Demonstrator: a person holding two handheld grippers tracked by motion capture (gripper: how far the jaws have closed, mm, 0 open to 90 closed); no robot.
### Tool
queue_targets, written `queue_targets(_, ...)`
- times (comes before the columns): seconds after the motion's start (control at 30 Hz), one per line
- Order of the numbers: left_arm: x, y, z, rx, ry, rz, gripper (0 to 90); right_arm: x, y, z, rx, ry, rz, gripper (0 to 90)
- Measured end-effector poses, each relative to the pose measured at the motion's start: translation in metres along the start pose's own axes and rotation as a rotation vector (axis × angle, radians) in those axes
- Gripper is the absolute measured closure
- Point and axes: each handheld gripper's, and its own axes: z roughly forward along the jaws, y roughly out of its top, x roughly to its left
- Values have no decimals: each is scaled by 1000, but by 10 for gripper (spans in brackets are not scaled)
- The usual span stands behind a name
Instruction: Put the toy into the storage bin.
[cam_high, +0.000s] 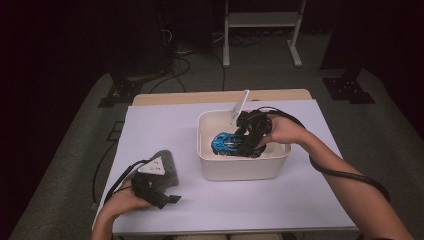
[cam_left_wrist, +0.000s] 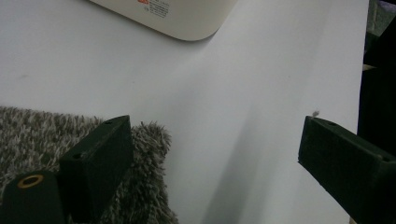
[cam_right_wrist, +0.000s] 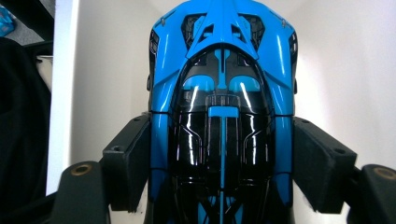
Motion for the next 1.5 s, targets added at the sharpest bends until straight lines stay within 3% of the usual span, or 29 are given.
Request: queue_targets(1.5, 0, -2, -3, -6, 4, -7, 96, -16, -1, 35, 69, 65, 26, 271)
